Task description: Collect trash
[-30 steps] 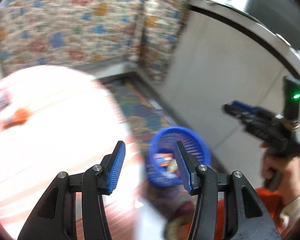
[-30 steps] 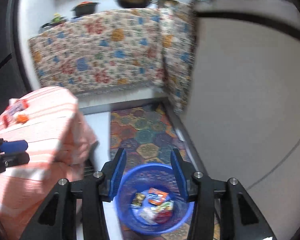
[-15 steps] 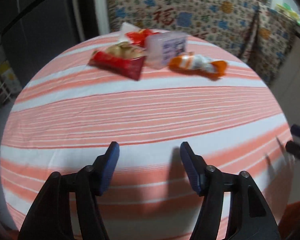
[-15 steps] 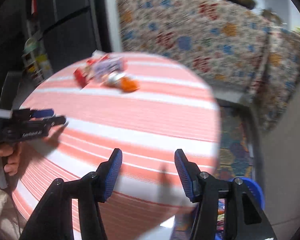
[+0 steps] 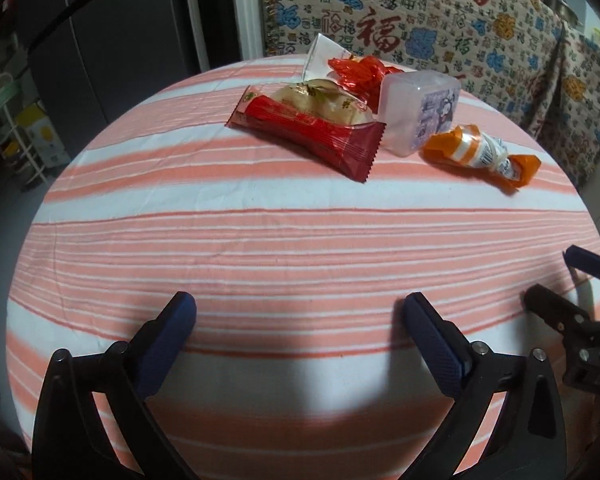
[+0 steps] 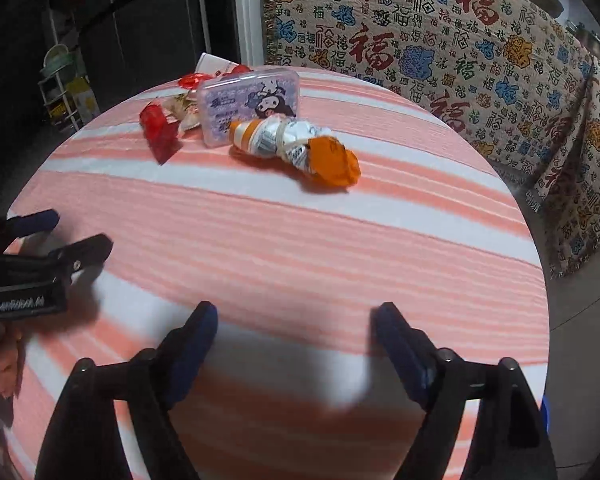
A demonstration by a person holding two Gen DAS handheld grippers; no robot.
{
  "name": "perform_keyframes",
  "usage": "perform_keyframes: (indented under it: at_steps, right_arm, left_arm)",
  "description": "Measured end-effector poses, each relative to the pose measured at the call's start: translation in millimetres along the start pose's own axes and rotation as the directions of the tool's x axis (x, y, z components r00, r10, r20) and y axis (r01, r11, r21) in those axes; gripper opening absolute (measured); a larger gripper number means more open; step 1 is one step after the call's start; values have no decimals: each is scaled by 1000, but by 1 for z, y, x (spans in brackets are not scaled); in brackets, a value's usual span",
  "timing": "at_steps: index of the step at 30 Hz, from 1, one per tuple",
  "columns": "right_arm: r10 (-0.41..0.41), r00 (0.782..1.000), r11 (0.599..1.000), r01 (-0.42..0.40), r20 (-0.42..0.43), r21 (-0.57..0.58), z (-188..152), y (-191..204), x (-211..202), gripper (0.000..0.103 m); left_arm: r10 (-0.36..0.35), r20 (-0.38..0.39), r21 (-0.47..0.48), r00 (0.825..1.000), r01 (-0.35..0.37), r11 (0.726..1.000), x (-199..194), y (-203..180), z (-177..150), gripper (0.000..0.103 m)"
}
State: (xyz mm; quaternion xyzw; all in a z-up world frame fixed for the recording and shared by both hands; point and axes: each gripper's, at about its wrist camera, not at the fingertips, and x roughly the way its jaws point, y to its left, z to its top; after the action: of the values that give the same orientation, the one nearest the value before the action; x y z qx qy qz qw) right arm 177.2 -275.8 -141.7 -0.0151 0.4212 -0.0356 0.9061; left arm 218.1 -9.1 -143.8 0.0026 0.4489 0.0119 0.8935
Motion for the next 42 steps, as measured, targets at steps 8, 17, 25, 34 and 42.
perform_keyframes:
  at_steps: [8,17,25,34,42]
  right_arm:
    - [-6,1000,1000,6,12,17,18,-3,16,99]
    - [-12,1000,1000,12,15,17,19,-3,17,99]
    - [-14,1000,1000,13,15,19,20,-3,17,99]
    - [-15,1000,1000,14,14,20,20,-3,17,99]
    - [-15,1000,1000,15,14,20,19,-3,17,99]
  left_arm:
    - [-4,-2,-3,1000,4,1000,5,-1,7,103]
    - [-30,-2,-15,1000,30,999,7,1,14,102]
    - [-104,74,-232,992,119,965,7,35,61,102]
    - [29,11,-277,1000,-24,961,64,25,107,98]
    - [2,27,-151,1000,2,988,48,49,87,96]
